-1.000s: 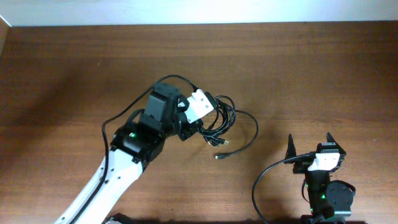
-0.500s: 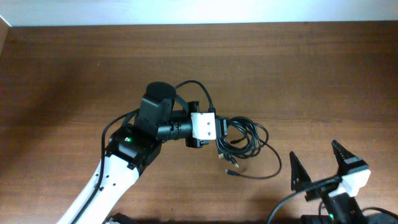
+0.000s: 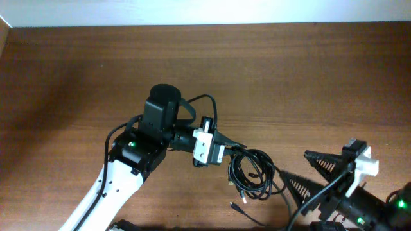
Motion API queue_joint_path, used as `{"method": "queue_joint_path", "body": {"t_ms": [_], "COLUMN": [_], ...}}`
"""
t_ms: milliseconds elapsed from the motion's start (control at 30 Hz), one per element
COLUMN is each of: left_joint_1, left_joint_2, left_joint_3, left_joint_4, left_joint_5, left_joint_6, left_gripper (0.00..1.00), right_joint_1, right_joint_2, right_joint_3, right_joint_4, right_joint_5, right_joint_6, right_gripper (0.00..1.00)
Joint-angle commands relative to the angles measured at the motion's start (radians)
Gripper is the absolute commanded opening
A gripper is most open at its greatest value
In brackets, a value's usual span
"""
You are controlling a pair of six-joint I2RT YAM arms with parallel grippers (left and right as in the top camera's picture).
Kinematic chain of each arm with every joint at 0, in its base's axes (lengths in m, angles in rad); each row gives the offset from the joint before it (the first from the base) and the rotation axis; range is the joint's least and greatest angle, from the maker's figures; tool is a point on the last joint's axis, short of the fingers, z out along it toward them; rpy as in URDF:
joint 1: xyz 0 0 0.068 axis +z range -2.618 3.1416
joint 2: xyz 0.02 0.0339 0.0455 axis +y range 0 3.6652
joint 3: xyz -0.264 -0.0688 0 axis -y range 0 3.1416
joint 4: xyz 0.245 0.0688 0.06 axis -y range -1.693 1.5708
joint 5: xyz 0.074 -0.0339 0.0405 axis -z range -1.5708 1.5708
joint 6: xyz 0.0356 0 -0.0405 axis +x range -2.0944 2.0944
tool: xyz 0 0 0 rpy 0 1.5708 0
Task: Untangle cables
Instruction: 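Lift the bundle with the left gripper toward the right gripper, then grasp a cable strand from the bundle with the right gripper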
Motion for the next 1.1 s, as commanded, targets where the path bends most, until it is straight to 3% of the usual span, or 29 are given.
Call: {"method": "queue_joint_path", "body": {"t_ms": [0,200,333,467,833,867,967,1067], "left_joint_1": [-0.002,-0.058,-0.093,-0.093,-0.137,-0.137,-0.164,-0.190], "left_joint_2": [-0.021,-0.020,-0.015,-0.014,0.002,0.002,0.008,0.017], "left_joint_3": [0.005,0.005,0.005,0.005,0.005,0.005,0.005,0.005], "left_joint_4": [0.005,0.029,0.104,0.143,0.242,0.242,0.249,0.292], "left_joint_5": [0.140,0.126,0.074,0.068,0.039,0.037,-0.024,-0.031], "left_joint_6": [0.089,0.174,0.174,0.174,0.174,0.174,0.170,0.170], "left_gripper": [0.00,0.00,0.00,0.00,0.00,0.00,0.00,0.00], "right_joint_1": [0.005,0.005,0.005,0.005,0.006,0.006,0.006,0.006], "right_joint_2": [0.062,0.135,0.135,0.135,0.137,0.137,0.137,0.137], "right_joint_3": [0.016,0.016,0.016,0.016,0.015,0.015,0.014,0.014], "right_joint_4": [0.003,-0.038,-0.140,-0.168,-0.181,-0.185,-0.193,-0.201], "right_joint_5": [-0.018,-0.126,-0.129,-0.133,-0.155,-0.155,-0.155,-0.155], "right_joint_6": [0.155,0.131,0.017,0.003,-0.060,-0.068,-0.068,-0.092], "right_gripper": [0.78,0.76,0.76,0.63,0.55,0.53,0.34,0.32]}}
